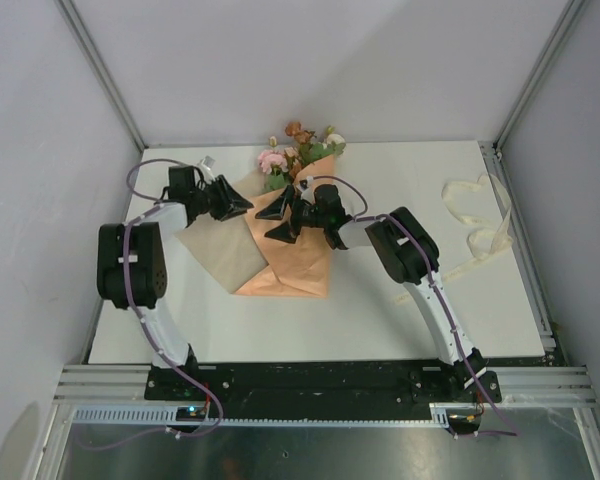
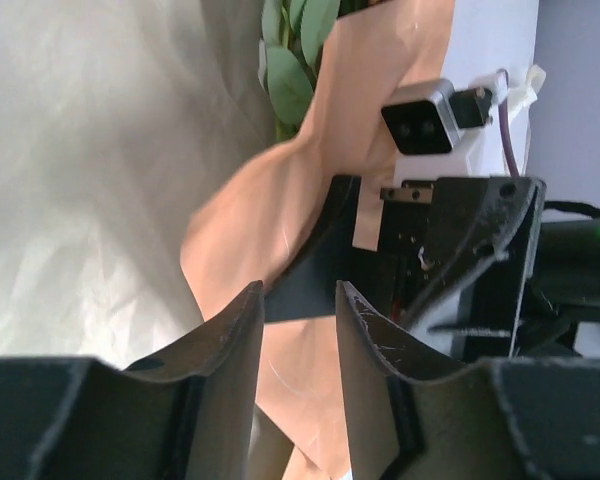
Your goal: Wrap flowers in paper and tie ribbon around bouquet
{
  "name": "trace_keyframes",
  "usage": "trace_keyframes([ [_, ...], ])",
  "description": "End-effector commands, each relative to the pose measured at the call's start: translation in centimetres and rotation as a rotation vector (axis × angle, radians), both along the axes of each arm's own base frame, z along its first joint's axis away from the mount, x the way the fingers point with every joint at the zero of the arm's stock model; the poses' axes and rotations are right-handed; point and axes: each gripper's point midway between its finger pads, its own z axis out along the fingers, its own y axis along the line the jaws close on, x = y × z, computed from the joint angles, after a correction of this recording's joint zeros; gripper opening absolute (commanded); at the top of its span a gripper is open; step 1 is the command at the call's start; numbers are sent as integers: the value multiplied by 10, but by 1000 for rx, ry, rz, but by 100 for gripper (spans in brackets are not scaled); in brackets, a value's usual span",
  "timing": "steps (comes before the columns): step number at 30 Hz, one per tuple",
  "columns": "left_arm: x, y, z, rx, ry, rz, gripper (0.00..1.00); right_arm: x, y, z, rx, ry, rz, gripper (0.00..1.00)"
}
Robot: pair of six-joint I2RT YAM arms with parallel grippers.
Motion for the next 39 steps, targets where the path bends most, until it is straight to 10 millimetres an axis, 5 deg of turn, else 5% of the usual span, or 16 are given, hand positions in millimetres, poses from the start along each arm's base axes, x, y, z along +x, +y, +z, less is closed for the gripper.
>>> trace_keyframes([
  [1,32,-2,10,-46,-49,26,41,5,-6,-4,-20,-15,-23,98],
  [6,42,0,-11,-50,5,58,53,5,-5,-3,-22,-25,-17,97],
  [14,29,38,2,-72,-39,143,68,2,-6,5,-12,-51,-8,95],
  [24,6,-13,-30,-51,25,29,75,1,-9,5,-22,-64,0,95],
  [28,13,-20,-47,-30,68,52,60,-3,-7,16,-11,-99,22,95],
  [34,17,-14,-67,6,137,96,7,-22,-14,46,-2,-175,121,95],
  [39,19,-8,-69,32,144,130,1,-54,-40,65,-37,-233,243,91],
])
